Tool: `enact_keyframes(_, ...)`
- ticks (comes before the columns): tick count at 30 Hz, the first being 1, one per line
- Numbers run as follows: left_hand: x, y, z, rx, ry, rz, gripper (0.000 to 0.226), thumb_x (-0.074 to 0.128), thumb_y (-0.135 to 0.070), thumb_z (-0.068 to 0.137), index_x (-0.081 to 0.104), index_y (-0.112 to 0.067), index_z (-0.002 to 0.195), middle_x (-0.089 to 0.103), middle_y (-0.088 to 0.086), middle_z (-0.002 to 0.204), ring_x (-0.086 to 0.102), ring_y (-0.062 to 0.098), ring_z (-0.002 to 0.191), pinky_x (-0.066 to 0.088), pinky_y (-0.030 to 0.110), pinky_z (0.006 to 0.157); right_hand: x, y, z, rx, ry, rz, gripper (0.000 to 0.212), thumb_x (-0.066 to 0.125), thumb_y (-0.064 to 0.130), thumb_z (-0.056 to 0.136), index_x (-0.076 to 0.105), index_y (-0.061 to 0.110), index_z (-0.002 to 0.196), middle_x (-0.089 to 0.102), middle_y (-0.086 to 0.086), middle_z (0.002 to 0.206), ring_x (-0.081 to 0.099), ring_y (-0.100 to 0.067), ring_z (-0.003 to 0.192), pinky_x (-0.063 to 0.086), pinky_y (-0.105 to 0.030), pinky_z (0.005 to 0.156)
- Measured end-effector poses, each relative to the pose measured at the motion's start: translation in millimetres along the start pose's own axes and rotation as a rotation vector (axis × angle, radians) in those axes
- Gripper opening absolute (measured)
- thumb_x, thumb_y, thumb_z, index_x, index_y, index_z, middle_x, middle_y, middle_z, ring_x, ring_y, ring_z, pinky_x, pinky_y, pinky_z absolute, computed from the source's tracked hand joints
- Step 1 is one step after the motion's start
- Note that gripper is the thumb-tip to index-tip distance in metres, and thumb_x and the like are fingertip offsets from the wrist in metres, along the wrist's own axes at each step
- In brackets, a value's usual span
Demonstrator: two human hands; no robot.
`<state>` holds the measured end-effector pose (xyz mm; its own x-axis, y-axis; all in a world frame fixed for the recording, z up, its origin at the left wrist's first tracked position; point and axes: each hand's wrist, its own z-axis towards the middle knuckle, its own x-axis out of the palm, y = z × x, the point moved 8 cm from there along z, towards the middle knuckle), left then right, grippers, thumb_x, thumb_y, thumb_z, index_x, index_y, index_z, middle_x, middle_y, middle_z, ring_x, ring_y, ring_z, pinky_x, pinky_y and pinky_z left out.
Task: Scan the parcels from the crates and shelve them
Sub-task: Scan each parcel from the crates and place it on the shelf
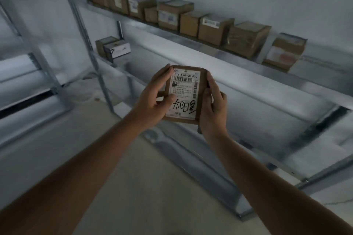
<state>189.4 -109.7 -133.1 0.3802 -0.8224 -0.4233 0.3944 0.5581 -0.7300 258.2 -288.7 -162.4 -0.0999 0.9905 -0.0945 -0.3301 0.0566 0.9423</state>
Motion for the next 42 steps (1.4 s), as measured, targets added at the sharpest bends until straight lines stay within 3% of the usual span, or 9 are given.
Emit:
enact_keyframes(3,-22,33,20,-0.048,-0.032,0.029,0.072,0.063,0.0,0.101,0.03,-0.012,0.164,0.025,-0.004,0.17,0.033,0.012,0.155,0.05,0.02,0.106,39,-10,35,-0.001,0.055,-0.004,0.046,0.041,0.02,0.115,0.046,0.034,0.159,0.044,0.003,0.121,0.056,0.004,0.105,0.053,-0.008,0.084)
enact_keyframes(7,-56,77,40,-0.11,-0.091,0.058,0.072,0.063,-0.001,0.101,0.031,-0.013,0.164,0.027,0.0,0.171,0.037,0.012,0.152,0.051,0.02,0.105,96,-22,72,0.011,0.125,-0.001,0.044,0.04,0.023,0.116,0.046,0.034,0.158,0.045,-0.005,0.126,0.058,0.0,0.106,0.05,-0.004,0.077)
enact_keyframes(12,-109,140,59,-0.16,-0.15,0.05,0.072,0.063,-0.011,0.099,0.034,-0.018,0.164,0.028,-0.005,0.17,0.043,0.016,0.15,0.055,0.031,0.107,177,-39,110,-0.003,0.171,0.009,0.043,0.04,0.026,0.116,0.047,0.036,0.157,0.044,-0.005,0.128,0.06,-0.009,0.114,0.055,-0.009,0.082)
enact_keyframes(17,-167,217,86,-0.182,-0.153,0.034,0.07,0.063,-0.004,0.099,0.036,-0.017,0.162,0.029,-0.003,0.169,0.043,0.015,0.15,0.055,0.034,0.106,271,-65,146,-0.026,0.165,-0.021,0.044,0.04,0.028,0.116,0.049,0.033,0.159,0.049,-0.01,0.131,0.064,-0.02,0.119,0.062,-0.035,0.095)
enact_keyframes(23,-249,314,125,-0.216,-0.052,0.02,0.069,0.062,-0.002,0.102,0.034,-0.021,0.163,0.026,-0.004,0.17,0.038,0.016,0.153,0.054,0.031,0.108,390,-89,184,0.015,0.108,-0.057,0.045,0.042,0.032,0.114,0.05,0.034,0.158,0.053,-0.013,0.127,0.066,-0.02,0.113,0.062,-0.028,0.091)
enact_keyframes(28,-302,383,162,-0.254,0.01,-0.014,0.07,0.062,-0.003,0.102,0.034,-0.02,0.163,0.028,-0.007,0.169,0.045,0.012,0.147,0.053,0.026,0.106,466,-100,213,0.101,0.07,-0.061,0.045,0.04,0.027,0.115,0.047,0.031,0.159,0.047,-0.006,0.127,0.06,-0.008,0.109,0.054,-0.007,0.077)
enact_keyframes(33,-334,450,197,-0.29,0.037,-0.013,0.069,0.062,-0.007,0.102,0.033,-0.022,0.163,0.034,0.0,0.158,0.048,0.02,0.143,0.057,0.03,0.103,525,-121,250,0.17,0.036,-0.097,0.044,0.041,0.037,0.114,0.047,0.042,0.157,0.045,0.006,0.122,0.063,-0.018,0.115,0.065,-0.036,0.087)
enact_keyframes(36,-343,491,223,-0.315,0.073,0.002,0.069,0.062,-0.008,0.102,0.033,-0.02,0.164,0.035,0.001,0.154,0.048,0.018,0.14,0.057,0.028,0.102,554,-145,277,0.197,0.008,-0.097,0.044,0.041,0.035,0.115,0.048,0.038,0.158,0.045,0.006,0.123,0.06,-0.01,0.115,0.061,-0.019,0.084)
enact_keyframes(42,-346,581,277,-0.356,0.136,0.0,0.068,0.063,-0.005,0.101,0.035,-0.017,0.163,0.035,0.0,0.154,0.048,0.005,0.137,0.053,0.021,0.104,612,-208,339,0.269,0.018,-0.102,0.044,0.038,0.027,0.116,0.047,0.033,0.159,0.045,-0.004,0.129,0.056,-0.005,0.113,0.053,-0.005,0.077)
